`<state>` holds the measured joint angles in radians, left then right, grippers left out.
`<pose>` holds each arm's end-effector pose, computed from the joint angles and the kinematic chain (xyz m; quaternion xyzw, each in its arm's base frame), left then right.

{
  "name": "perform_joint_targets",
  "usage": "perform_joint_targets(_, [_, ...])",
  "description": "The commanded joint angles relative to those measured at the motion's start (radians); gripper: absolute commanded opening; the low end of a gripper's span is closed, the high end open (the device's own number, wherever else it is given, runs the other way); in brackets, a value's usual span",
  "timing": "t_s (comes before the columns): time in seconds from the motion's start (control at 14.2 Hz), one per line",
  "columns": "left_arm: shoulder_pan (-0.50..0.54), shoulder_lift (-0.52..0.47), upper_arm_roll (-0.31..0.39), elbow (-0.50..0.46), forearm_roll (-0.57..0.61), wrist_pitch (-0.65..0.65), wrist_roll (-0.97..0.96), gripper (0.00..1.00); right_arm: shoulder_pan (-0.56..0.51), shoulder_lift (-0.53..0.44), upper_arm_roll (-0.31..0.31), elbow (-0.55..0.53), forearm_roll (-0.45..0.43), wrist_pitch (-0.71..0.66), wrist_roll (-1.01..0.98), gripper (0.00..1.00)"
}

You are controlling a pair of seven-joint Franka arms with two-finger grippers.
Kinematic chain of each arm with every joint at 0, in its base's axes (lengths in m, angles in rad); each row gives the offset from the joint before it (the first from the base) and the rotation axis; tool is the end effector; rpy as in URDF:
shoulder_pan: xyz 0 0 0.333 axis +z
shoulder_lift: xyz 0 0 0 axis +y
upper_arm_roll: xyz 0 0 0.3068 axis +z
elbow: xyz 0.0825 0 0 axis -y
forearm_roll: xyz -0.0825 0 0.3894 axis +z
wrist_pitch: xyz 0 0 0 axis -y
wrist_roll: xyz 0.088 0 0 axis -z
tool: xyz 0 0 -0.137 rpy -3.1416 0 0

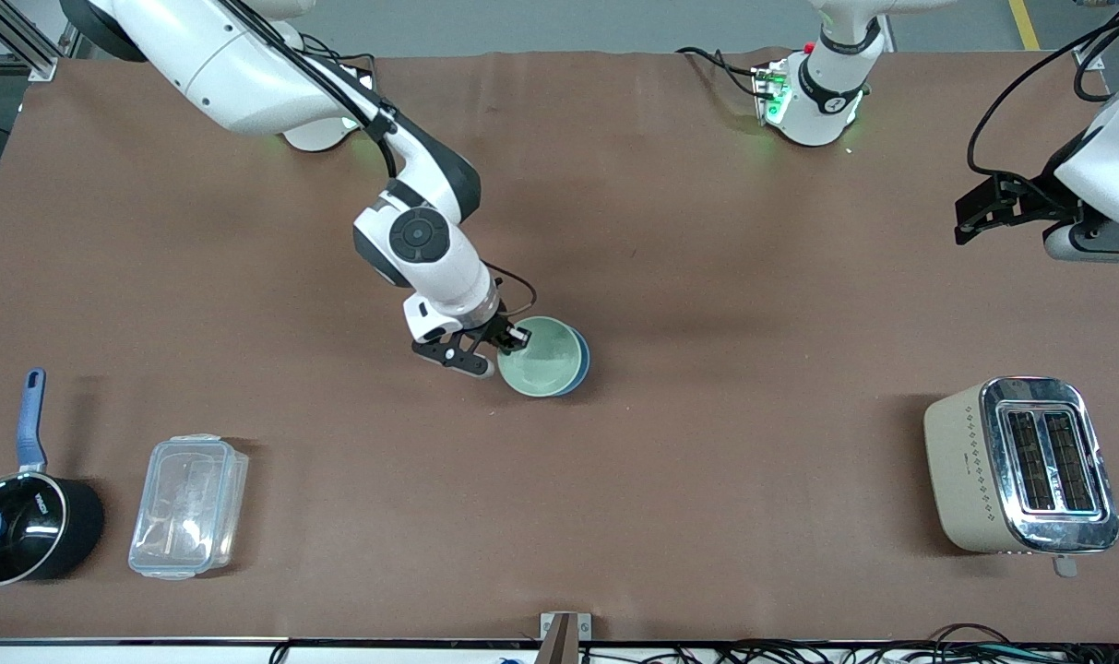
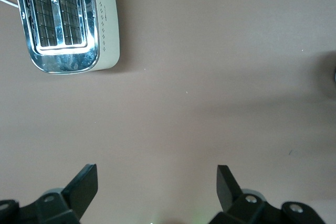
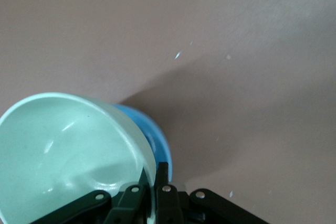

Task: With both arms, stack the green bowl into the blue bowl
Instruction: 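Lower the green bowl into the blue bowl and open the right gripper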

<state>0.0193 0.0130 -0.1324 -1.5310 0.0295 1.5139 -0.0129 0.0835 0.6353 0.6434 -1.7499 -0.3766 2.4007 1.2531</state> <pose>0.5543 -0.0583 0.5921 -0.9986 0.0495 0.0141 0.0148 0.5371 0.4183 0.2417 -0.9769 0.1926 -0.0108 0.0918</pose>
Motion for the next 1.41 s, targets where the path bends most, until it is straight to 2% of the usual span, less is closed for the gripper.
perform_joint_targets(0.0, [0.002, -0.030, -0.004, -0.040, -0.016, 0.034, -0.006, 1.00, -0.001, 0.020, 0.027, 0.009, -0.028, -0.008, 0.043, 0.02])
perform_joint_targets(0.42, [-0.002, -0.042, -0.021, -0.044, -0.016, 0.037, -0.006, 1.00, -0.004, 0.049, 0.027, 0.012, -0.084, 0.020, 0.043, 0.02])
perform_joint_targets(0.63, [-0.002, -0.038, -0.044, -0.044, -0.014, 0.051, -0.006, 1.00, -0.007, 0.063, 0.024, 0.013, -0.091, 0.029, 0.043, 0.02])
perform_joint_targets(1.34, [0.005, -0.041, -0.041, -0.043, -0.016, 0.049, -0.006, 1.00, -0.016, 0.072, 0.015, 0.004, -0.107, 0.061, 0.043, 0.05])
